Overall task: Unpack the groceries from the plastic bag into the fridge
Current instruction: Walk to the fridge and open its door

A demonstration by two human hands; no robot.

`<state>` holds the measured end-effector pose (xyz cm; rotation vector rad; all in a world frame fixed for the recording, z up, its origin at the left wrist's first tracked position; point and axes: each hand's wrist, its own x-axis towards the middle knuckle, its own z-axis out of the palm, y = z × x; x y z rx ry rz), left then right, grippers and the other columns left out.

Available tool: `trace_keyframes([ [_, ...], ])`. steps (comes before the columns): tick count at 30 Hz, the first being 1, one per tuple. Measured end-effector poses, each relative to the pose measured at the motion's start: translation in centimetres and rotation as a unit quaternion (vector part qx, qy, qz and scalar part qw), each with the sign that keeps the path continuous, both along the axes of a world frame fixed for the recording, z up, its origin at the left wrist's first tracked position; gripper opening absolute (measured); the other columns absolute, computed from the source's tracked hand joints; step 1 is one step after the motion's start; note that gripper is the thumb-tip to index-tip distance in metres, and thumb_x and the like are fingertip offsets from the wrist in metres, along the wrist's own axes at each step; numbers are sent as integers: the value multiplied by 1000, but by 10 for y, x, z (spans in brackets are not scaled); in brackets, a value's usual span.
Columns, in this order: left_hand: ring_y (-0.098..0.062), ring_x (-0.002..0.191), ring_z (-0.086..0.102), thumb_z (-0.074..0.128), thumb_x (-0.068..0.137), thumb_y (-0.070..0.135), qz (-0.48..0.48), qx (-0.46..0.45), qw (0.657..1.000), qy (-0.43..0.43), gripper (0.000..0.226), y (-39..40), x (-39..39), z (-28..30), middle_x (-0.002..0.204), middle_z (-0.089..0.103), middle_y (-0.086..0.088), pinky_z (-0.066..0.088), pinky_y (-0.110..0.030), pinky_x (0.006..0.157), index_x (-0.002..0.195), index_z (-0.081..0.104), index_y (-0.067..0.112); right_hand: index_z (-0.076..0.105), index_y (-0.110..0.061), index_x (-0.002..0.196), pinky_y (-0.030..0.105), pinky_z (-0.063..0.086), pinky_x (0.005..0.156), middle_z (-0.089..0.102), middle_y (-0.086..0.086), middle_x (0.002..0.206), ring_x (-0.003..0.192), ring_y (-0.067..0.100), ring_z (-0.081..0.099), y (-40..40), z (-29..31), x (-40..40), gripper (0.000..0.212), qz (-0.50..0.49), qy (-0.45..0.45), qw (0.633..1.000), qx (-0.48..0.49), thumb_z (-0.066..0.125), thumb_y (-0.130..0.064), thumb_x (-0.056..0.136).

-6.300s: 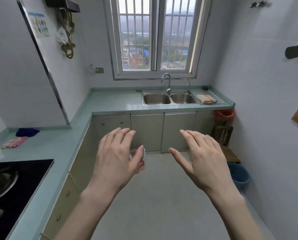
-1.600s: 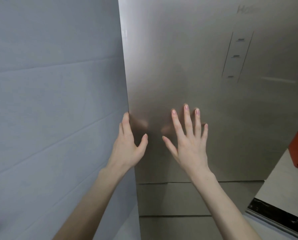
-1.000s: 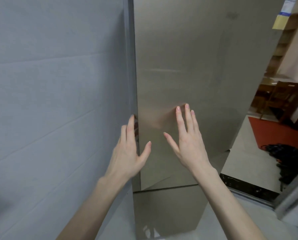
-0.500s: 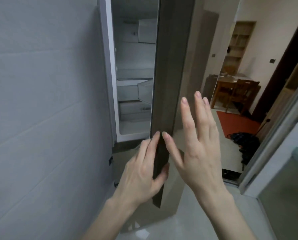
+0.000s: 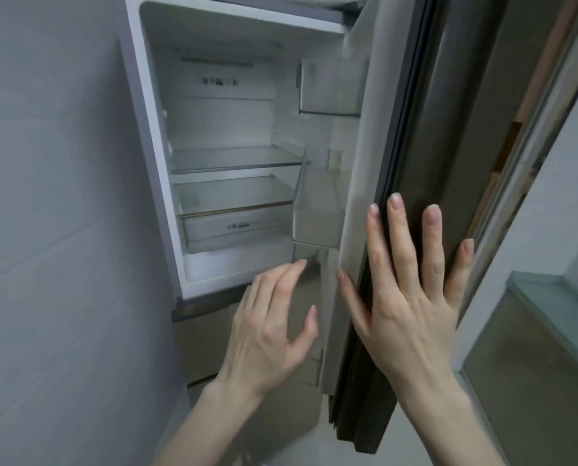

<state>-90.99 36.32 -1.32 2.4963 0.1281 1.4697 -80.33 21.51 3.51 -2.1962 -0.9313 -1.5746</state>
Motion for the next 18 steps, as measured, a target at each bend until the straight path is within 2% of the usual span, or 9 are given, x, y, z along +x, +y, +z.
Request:
trace_keyframes([
  [4,-21,154,31,58,99,39,-2,-27,999,-23,77,-1,35,22,162,33,-14,28,-37,127,159,27,2,26,-16,165,53,3,129,7,0,176,163,25,-2,-28,-3,28,75,-22,-23,999,14,54,-50,104],
  [7,-22,159,20,57,100,42,-43,-19,999,-7,83,-10,64,35,170,21,-12,25,-45,128,161,20,1,26,-16,165,55,8,128,6,-1,176,163,26,2,-50,-3,49,76,-22,-36,999,17,57,-49,104],
  [10,-24,159,22,59,98,42,-92,-2,996,-15,83,-24,90,37,170,23,-14,28,-49,127,160,23,0,31,-15,163,58,16,126,13,2,175,163,27,8,-73,-3,67,74,-18,-36,999,24,58,-48,103],
  [13,-29,157,27,63,96,38,-118,22,992,-39,80,-41,113,35,166,30,-17,32,-53,124,156,29,-3,38,-17,159,56,18,126,29,10,169,161,27,18,-92,-1,78,66,26,-54,997,42,62,-39,102],
  [18,-31,155,32,58,98,39,-144,72,986,-47,71,-64,148,37,163,38,-15,38,-58,117,155,36,2,37,-17,158,51,27,125,36,11,165,156,27,33,-95,11,88,60,114,-27,993,-8,56,-38,105],
])
